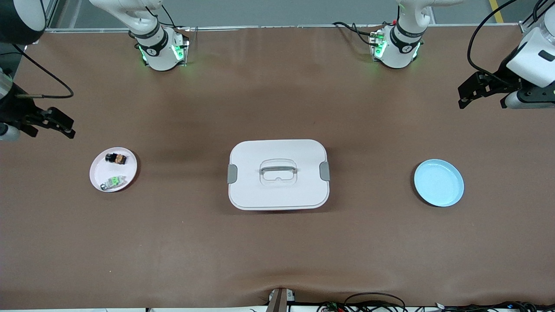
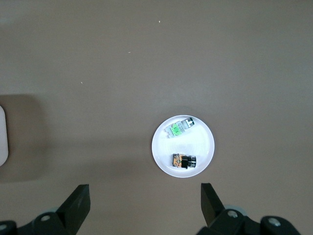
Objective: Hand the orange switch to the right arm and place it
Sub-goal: 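Open the right gripper and raise it away from the plate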
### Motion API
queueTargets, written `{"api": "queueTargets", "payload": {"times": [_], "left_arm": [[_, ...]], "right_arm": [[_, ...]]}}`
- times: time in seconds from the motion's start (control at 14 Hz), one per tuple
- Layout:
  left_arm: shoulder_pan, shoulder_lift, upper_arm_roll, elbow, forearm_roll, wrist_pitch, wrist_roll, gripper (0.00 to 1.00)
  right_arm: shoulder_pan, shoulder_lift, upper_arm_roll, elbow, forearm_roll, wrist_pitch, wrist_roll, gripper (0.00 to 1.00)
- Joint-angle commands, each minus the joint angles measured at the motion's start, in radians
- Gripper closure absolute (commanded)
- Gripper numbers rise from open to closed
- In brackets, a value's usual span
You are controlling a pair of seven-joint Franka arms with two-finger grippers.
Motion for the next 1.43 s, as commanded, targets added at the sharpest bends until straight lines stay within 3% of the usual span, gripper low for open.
{"api": "queueTargets", "payload": {"times": [0.0,0.29,0.93,1.36], "left_arm": [[0.005,-0.003,-0.002,0.008,-0.013,0.007,0.001,0.0],[0.005,0.009,-0.002,0.014,-0.01,0.004,0.009,0.0],[0.003,0.015,-0.002,0.015,-0.01,-0.001,0.007,0.0],[0.003,0.017,-0.002,0.014,-0.01,-0.001,0.011,0.0]], "right_arm": [[-0.024,-0.028,-0.013,-0.008,0.014,-0.042,-0.033,0.0],[-0.022,-0.061,-0.016,0.008,0.014,-0.072,-0.036,0.0],[-0.022,-0.045,-0.021,0.099,0.014,-0.079,-0.082,0.0],[-0.022,-0.042,-0.021,0.123,0.014,-0.155,-0.089,0.0]]}}
